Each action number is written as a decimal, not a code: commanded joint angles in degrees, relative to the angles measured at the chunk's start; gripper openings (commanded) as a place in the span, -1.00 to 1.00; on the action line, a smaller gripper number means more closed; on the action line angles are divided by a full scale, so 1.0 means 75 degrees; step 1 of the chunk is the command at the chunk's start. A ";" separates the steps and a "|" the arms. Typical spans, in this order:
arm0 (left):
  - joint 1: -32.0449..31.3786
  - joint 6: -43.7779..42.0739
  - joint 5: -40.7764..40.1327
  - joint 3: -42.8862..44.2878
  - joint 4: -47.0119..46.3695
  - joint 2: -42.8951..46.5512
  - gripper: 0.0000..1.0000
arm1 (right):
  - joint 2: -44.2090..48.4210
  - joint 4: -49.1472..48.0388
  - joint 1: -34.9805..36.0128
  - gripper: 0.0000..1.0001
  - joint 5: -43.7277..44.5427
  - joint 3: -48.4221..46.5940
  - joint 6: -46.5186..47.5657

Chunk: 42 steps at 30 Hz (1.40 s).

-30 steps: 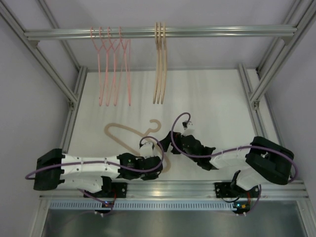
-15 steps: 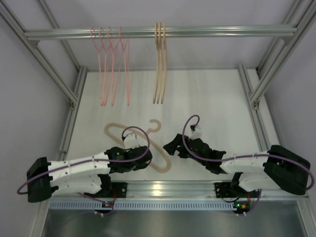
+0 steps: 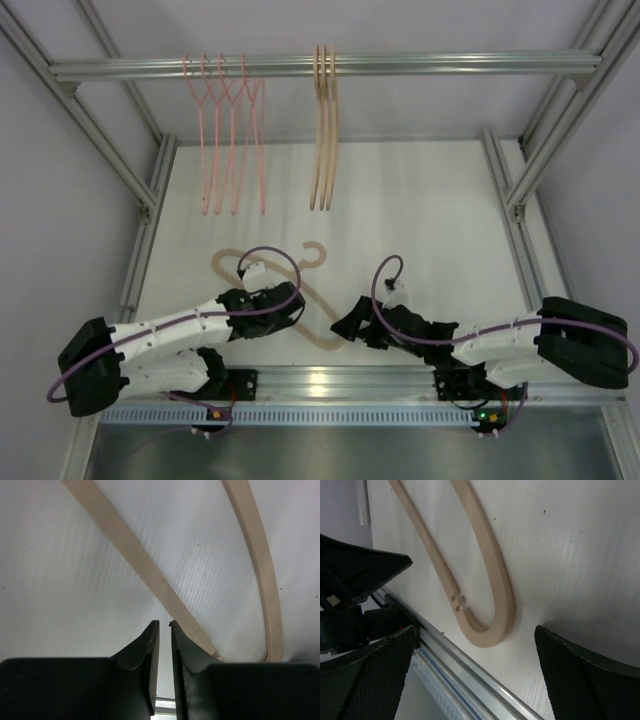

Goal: Organize the hangers

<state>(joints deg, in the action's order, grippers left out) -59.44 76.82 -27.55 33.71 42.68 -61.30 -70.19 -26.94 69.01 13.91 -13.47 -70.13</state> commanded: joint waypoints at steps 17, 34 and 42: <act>0.1714 -0.1511 0.0415 -0.0089 -0.1318 -0.0862 -0.64 | -0.2953 -0.4042 0.2317 0.99 0.2584 0.1117 -0.4559; 0.1925 -0.2133 0.1200 -0.0171 -0.1763 -0.1307 -0.69 | -0.3052 -0.1767 0.2365 0.95 0.4028 0.0215 -0.4361; 0.2019 -0.2367 0.1575 -0.0218 -0.2033 -0.1554 -0.71 | -0.3484 -0.2617 0.2131 0.33 0.4215 0.0238 -0.3284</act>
<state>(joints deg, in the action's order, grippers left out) -44.64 60.60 -18.96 33.30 28.18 -71.05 -93.36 -50.89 85.84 43.09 -13.45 -100.62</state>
